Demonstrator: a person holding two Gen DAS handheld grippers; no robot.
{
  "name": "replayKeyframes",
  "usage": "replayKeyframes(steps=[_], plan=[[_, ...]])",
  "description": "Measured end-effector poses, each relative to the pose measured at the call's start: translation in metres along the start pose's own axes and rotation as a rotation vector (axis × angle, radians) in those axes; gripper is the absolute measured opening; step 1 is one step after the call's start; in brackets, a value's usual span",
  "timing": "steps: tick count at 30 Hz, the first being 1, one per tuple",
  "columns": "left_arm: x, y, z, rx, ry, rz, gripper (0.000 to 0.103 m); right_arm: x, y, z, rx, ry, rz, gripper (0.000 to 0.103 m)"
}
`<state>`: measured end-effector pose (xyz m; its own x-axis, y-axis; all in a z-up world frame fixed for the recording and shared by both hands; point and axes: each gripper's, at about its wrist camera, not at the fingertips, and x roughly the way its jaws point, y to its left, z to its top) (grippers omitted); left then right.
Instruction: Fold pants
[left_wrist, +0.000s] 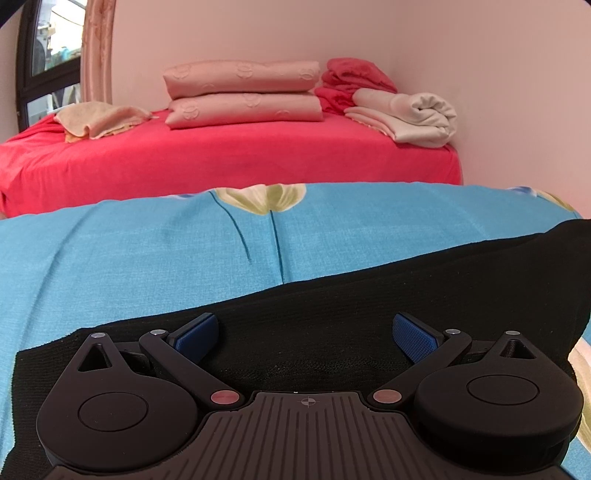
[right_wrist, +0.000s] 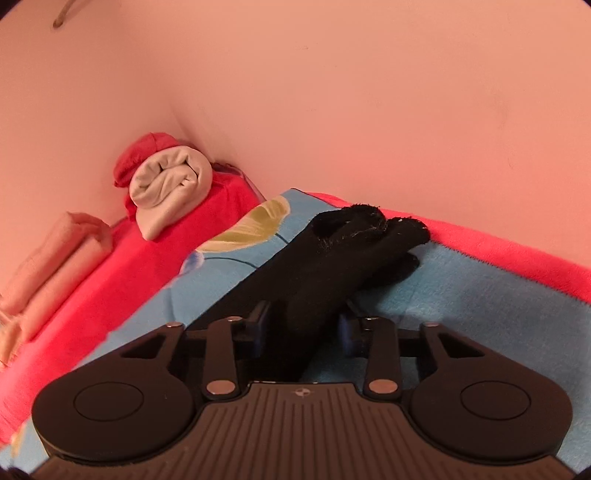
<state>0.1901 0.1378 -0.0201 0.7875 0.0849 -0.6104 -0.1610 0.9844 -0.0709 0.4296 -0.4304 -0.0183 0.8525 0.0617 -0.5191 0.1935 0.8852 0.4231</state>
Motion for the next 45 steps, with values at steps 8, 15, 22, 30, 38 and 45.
replayKeyframes(steps=[8, 15, 22, 30, 38, 45], plan=[[0.000, 0.000, 0.000, -0.001, 0.000, -0.001, 0.103, -0.001, 0.003, 0.002, 0.020, 0.020, -0.030, 0.043], [0.001, 0.002, -0.001, -0.003, 0.001, -0.007, 0.103, -0.049, -0.015, -0.016, 0.497, 0.131, 0.067, 0.072], [0.001, 0.003, -0.001, -0.004, 0.001, -0.011, 0.103, -0.052, 0.011, -0.063, 0.530, 0.349, 0.220, 0.068], [0.001, 0.003, 0.000, -0.005, 0.001, -0.012, 0.103, -0.026, 0.012, -0.048, 0.485, 0.216, 0.195, 0.044], [0.001, 0.003, 0.000, -0.006, 0.001, -0.015, 0.103, -0.014, -0.021, -0.047, 0.587, 0.188, 0.290, 0.036], [0.001, 0.003, 0.000, -0.006, 0.001, -0.016, 0.103, -0.007, -0.020, -0.031, 0.595, 0.131, 0.283, 0.041]])
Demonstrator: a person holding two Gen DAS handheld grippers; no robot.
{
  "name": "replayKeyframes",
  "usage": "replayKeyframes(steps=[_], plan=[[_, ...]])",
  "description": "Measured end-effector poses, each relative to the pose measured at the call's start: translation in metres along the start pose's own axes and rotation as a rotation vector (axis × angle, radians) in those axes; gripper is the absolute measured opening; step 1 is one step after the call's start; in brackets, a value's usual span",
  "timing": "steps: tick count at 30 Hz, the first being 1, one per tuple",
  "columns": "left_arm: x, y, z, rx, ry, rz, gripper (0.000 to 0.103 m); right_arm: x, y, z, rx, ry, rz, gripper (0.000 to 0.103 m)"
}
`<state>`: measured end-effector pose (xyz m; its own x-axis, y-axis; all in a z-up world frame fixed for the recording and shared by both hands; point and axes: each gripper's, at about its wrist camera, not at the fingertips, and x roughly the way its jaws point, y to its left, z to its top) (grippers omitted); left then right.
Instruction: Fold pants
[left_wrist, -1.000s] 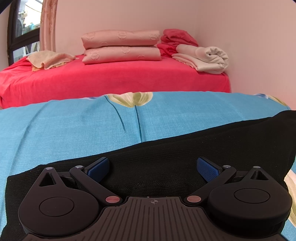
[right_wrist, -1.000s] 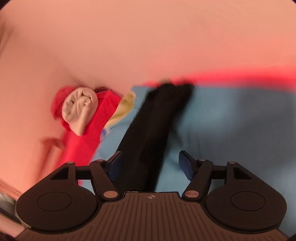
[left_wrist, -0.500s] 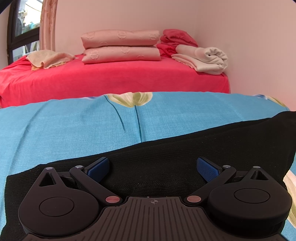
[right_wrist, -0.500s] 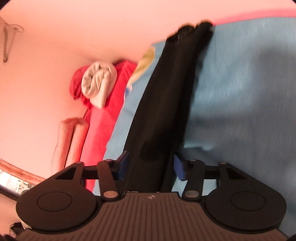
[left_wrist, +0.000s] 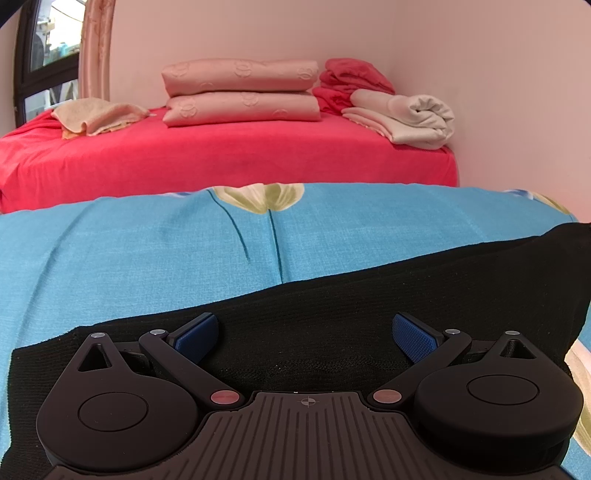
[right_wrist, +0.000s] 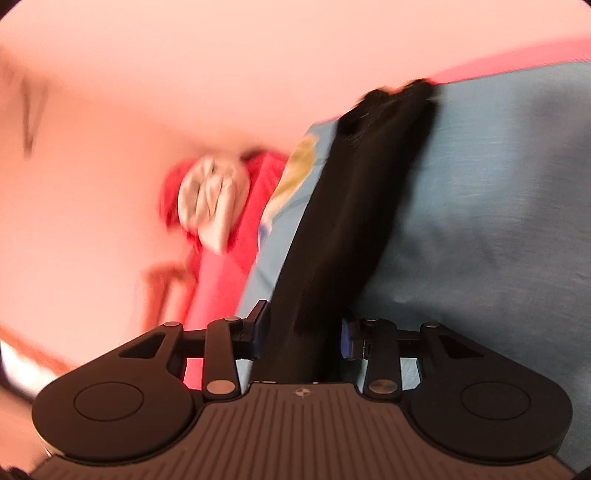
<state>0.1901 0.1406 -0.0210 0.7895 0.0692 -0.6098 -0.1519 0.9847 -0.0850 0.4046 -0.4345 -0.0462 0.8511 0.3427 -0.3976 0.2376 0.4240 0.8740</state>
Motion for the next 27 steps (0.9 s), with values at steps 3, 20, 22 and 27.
replayKeyframes(steps=[3, 20, 22, 27], plan=[[0.000, 0.000, 0.000, -0.001, 0.000, -0.001, 0.103, -0.017, -0.012, 0.003, 0.131, -0.094, -0.033, 0.040], [0.000, 0.000, 0.000, -0.002, 0.000, -0.003, 0.103, -0.010, 0.007, 0.041, -0.119, -0.149, -0.181, 0.018], [0.000, 0.000, 0.000, -0.002, 0.000, -0.003, 0.103, -0.018, -0.017, 0.045, 0.016, -0.220, -0.158, 0.015], [-0.001, 0.000, 0.000, -0.004, 0.001, -0.006, 0.103, -0.025, -0.015, 0.043, -0.022, -0.204, -0.150, 0.042]])
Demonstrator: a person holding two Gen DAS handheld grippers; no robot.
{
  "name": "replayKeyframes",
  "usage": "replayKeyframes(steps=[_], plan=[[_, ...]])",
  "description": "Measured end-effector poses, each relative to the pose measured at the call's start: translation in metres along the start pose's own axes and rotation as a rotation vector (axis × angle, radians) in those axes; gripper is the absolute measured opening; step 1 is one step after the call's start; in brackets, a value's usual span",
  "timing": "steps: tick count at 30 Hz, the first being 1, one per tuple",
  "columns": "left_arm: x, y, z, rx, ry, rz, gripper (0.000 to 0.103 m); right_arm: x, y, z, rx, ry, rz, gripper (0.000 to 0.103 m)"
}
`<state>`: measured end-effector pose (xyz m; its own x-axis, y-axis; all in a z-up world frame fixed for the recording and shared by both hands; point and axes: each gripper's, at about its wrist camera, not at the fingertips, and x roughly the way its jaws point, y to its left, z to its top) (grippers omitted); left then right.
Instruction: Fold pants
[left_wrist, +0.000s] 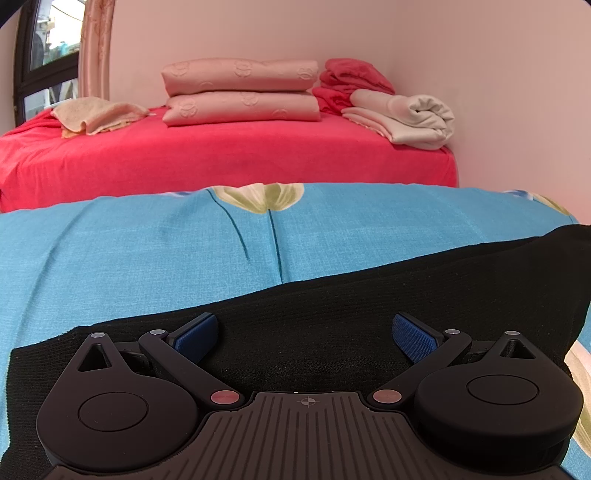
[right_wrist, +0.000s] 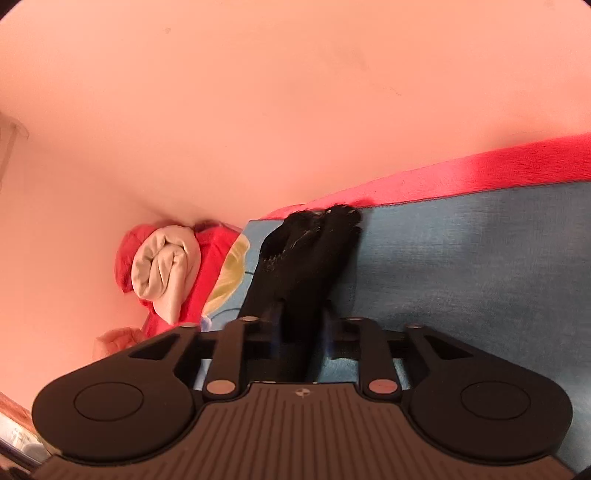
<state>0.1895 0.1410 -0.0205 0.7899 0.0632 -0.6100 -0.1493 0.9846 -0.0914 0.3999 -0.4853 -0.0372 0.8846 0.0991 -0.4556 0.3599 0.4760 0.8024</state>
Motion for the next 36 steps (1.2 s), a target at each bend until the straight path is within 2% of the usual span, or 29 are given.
replayKeyframes(steps=[1, 3, 5, 7, 11, 15, 18, 19, 21, 22, 23, 24, 27, 29, 30, 31, 32, 36], plan=[[0.000, 0.000, 0.000, 0.000, 0.000, 0.000, 0.103, -0.008, -0.002, 0.000, 0.053, -0.028, -0.006, 0.055], [0.000, 0.000, 0.000, -0.001, 0.000, 0.000, 0.103, -0.022, -0.006, 0.000, 0.111, -0.083, -0.025, 0.061], [0.000, 0.000, 0.000, 0.000, 0.000, 0.000, 0.103, -0.014, 0.003, 0.001, 0.027, -0.026, -0.049, 0.064], [0.000, 0.000, 0.000, -0.001, 0.000, 0.000, 0.103, -0.004, 0.015, 0.000, -0.069, 0.020, -0.045, 0.078], [0.000, 0.000, 0.000, -0.001, 0.000, -0.001, 0.103, 0.018, 0.034, 0.002, -0.228, 0.112, -0.029, 0.080], [0.000, 0.000, 0.000, 0.000, 0.000, 0.000, 0.103, 0.018, 0.034, -0.001, -0.302, 0.164, 0.051, 0.079], [0.000, -0.001, 0.000, 0.001, 0.000, 0.001, 0.103, 0.010, 0.026, -0.006, -0.323, 0.165, 0.130, 0.071], [0.000, 0.000, 0.000, 0.002, 0.000, 0.001, 0.103, 0.007, 0.024, -0.008, -0.343, 0.148, 0.130, 0.064], [0.000, 0.000, 0.000, 0.002, 0.001, 0.002, 0.103, 0.006, 0.027, -0.011, -0.368, 0.128, 0.104, 0.059], [0.000, 0.000, 0.000, 0.002, 0.001, 0.002, 0.103, 0.005, 0.029, -0.011, -0.373, 0.125, 0.089, 0.048], [0.000, 0.000, 0.000, 0.003, 0.001, 0.002, 0.103, 0.006, 0.031, -0.012, -0.388, 0.125, 0.063, 0.026], [0.000, 0.000, 0.000, 0.003, 0.001, 0.002, 0.103, 0.009, 0.035, -0.014, -0.410, 0.127, 0.023, 0.025], [0.000, 0.000, 0.000, 0.002, 0.000, 0.001, 0.103, 0.009, 0.039, -0.017, -0.417, 0.104, 0.001, 0.018], [0.000, 0.000, 0.000, 0.004, 0.001, 0.003, 0.103, 0.012, 0.037, -0.010, -0.419, 0.043, -0.013, 0.018], [0.000, 0.000, 0.000, 0.006, 0.000, 0.004, 0.103, 0.015, 0.029, -0.004, -0.362, 0.035, -0.039, 0.017], [0.000, 0.000, 0.000, 0.008, 0.000, 0.005, 0.103, 0.018, 0.022, -0.002, -0.302, 0.040, -0.020, 0.017], [0.000, 0.000, 0.000, 0.007, 0.001, 0.005, 0.103, 0.017, 0.022, -0.003, -0.304, 0.032, -0.022, 0.017], [0.000, 0.001, 0.000, 0.008, 0.003, 0.005, 0.103, 0.017, 0.041, -0.016, -0.442, 0.012, -0.069, 0.018]])
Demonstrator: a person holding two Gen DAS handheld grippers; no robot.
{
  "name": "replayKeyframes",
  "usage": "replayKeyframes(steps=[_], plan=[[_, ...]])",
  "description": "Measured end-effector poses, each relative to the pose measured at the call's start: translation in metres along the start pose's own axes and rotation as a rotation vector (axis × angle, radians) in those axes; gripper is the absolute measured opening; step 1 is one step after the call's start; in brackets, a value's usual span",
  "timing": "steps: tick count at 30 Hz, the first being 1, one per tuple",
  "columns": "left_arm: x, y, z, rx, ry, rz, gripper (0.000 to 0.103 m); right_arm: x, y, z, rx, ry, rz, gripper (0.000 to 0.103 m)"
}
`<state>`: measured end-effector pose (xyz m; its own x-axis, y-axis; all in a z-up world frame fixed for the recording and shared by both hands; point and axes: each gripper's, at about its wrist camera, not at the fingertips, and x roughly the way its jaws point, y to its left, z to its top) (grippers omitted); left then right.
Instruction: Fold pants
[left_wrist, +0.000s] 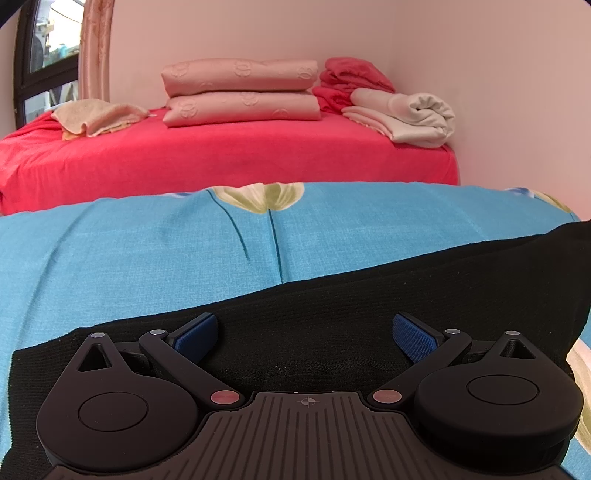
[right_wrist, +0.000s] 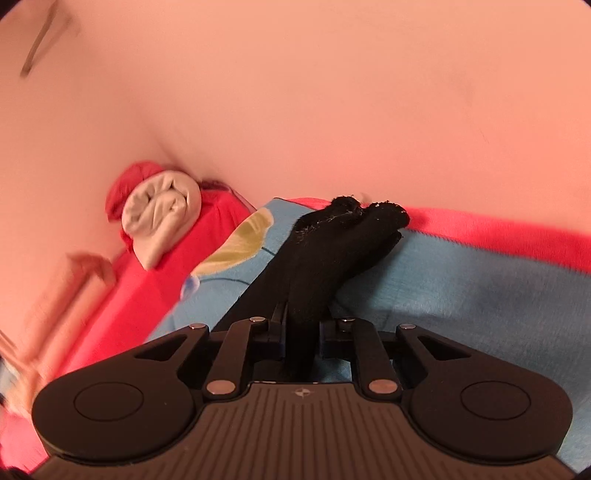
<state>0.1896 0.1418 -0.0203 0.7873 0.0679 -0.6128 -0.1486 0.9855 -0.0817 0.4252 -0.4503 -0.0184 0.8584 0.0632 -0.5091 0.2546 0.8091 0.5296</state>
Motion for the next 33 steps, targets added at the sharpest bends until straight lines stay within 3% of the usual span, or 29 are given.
replayKeyframes(steps=[4, 6, 9, 12, 15, 18, 20, 21, 22, 24, 28, 33], plan=[[-0.003, 0.000, 0.004, -0.008, 0.011, 0.008, 0.103, -0.018, 0.024, -0.002, -0.095, -0.047, -0.045, 0.018], [-0.011, 0.002, 0.007, -0.028, 0.011, 0.005, 0.103, -0.033, 0.061, -0.015, -0.303, -0.116, -0.106, 0.018], [-0.031, 0.009, 0.016, -0.059, -0.028, 0.013, 0.103, -0.071, 0.122, -0.055, -0.668, -0.291, -0.149, 0.019], [-0.055, 0.013, 0.024, -0.058, -0.096, 0.059, 0.103, -0.106, 0.174, -0.112, -0.965, -0.396, -0.063, 0.020], [-0.073, 0.017, 0.028, -0.061, -0.125, 0.087, 0.103, -0.129, 0.214, -0.189, -1.234, -0.437, 0.073, 0.024], [-0.081, 0.020, 0.027, -0.068, -0.119, 0.090, 0.103, -0.126, 0.234, -0.285, -1.583, -0.407, 0.156, 0.027], [-0.082, 0.019, 0.026, -0.057, -0.103, 0.098, 0.103, -0.114, 0.232, -0.342, -1.819, -0.358, 0.195, 0.017], [-0.082, 0.019, 0.025, -0.049, -0.100, 0.103, 0.103, -0.113, 0.229, -0.360, -1.876, -0.391, 0.179, 0.017], [-0.083, 0.019, 0.023, -0.042, -0.100, 0.105, 0.103, -0.114, 0.229, -0.366, -1.886, -0.445, 0.157, 0.018], [-0.085, 0.021, 0.022, -0.036, -0.100, 0.112, 0.103, -0.126, 0.232, -0.352, -1.837, -0.426, 0.202, 0.018], [-0.083, 0.018, 0.026, -0.054, -0.109, 0.090, 0.103, -0.149, 0.223, -0.338, -1.800, -0.480, 0.247, 0.018], [-0.070, -0.016, 0.038, -0.054, -0.102, 0.014, 0.103, -0.133, 0.217, -0.368, -1.861, -0.428, 0.203, 0.023]])
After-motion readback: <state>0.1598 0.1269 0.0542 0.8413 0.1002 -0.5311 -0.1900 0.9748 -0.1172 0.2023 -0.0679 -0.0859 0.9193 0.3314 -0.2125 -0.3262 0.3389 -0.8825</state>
